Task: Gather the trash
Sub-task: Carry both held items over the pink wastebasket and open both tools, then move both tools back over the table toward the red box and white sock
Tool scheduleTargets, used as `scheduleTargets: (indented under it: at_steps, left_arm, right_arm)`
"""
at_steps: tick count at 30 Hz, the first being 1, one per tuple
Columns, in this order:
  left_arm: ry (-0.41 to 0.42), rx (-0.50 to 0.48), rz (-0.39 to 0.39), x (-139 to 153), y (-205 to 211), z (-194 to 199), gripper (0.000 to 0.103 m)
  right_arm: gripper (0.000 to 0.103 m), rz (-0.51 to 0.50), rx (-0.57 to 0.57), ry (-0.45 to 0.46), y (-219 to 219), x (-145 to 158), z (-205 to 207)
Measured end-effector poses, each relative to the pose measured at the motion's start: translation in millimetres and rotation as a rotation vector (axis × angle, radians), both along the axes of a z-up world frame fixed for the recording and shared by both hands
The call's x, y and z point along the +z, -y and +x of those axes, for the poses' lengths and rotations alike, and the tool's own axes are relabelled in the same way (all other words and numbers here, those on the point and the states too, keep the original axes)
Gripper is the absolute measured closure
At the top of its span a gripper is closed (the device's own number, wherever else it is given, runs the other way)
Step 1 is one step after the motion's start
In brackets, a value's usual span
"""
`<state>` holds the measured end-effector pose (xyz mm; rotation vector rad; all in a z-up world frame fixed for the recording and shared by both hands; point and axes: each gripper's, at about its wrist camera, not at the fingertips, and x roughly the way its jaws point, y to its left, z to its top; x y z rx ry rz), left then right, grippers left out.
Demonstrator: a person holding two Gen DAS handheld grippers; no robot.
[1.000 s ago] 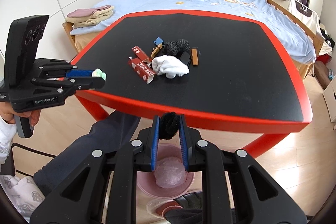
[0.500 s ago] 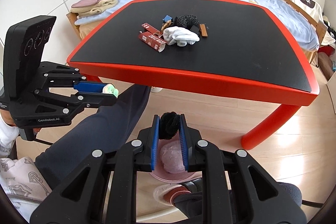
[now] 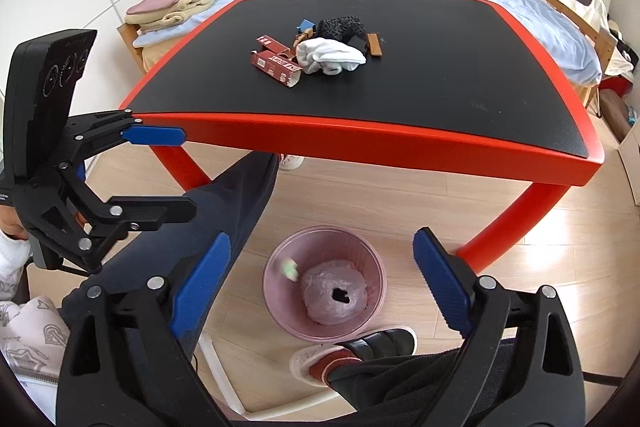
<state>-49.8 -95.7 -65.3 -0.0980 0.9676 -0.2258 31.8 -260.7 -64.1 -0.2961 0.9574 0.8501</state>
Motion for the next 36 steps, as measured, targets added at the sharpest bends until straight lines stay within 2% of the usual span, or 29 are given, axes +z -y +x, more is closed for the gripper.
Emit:
scheduleTargets:
  at_steps: [3,21,36]
  left_arm:
    - [0.006,0.02,0.002,1.2,-5.1,-1.3,0.008]
    - [0.021,0.076,0.007,7.8,-27.1,2.5,0.008]
    - [0.067,0.136,0.013,31.1,-68.7,35.5,0.008]
  right_arm:
    - [0.008,-0.001,-0.01,-0.009,1.0,-2.6,1.8]
    - [0.005,0.023,-0.027,-0.019,-0.7,4.4,9.7]
    - [0.005,0.056,0.023,0.041,-31.4,34.5,40.0]
